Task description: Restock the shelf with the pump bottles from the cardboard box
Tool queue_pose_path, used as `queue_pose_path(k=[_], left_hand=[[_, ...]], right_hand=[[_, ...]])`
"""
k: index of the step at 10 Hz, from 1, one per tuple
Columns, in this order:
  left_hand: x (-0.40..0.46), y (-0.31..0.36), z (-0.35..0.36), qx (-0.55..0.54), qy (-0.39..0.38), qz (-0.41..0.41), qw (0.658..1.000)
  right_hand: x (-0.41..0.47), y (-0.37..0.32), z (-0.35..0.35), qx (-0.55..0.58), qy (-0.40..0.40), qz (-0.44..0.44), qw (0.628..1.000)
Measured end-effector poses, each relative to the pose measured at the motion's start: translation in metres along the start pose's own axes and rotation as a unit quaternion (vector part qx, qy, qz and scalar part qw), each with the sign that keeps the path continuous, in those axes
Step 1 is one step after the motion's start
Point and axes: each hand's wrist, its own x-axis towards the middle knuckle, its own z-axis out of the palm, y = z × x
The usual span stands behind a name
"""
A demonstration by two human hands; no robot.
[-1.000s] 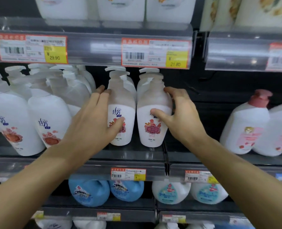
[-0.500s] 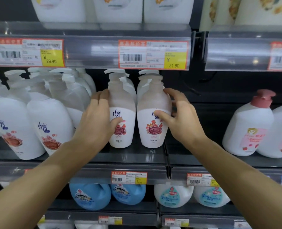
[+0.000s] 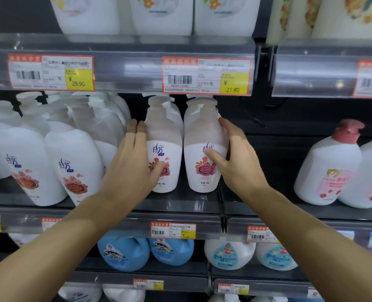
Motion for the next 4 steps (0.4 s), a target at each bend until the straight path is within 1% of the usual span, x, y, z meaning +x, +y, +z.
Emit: queue_pose_path(k=[1, 2, 3, 4], left_hand=[[-0.015, -0.002, -0.013, 0.001, -0.005, 0.04, 0.999], [-0.036, 0.004, -0.035, -0.014, -0.041, 0.074, 0.996], [-0.055, 0.02, -0.067, -0.049, -0.042, 0.083, 0.995], [-0.078, 0.049, -0.125, -0.049, -0.048, 0.104, 0.992]], right_hand=[[-0.01, -0.008, -0.002, -0.046, -0.012, 0.004, 0.999], [-0.035, -0.028, -0.014, -0.06, -0.013, 0.026, 0.998], [-0.072, -0.07, -0.047, -0.061, -0.023, 0.026, 0.998], [-0.12, -0.127, -0.087, -0.048, -0.029, 0.004, 0.998]])
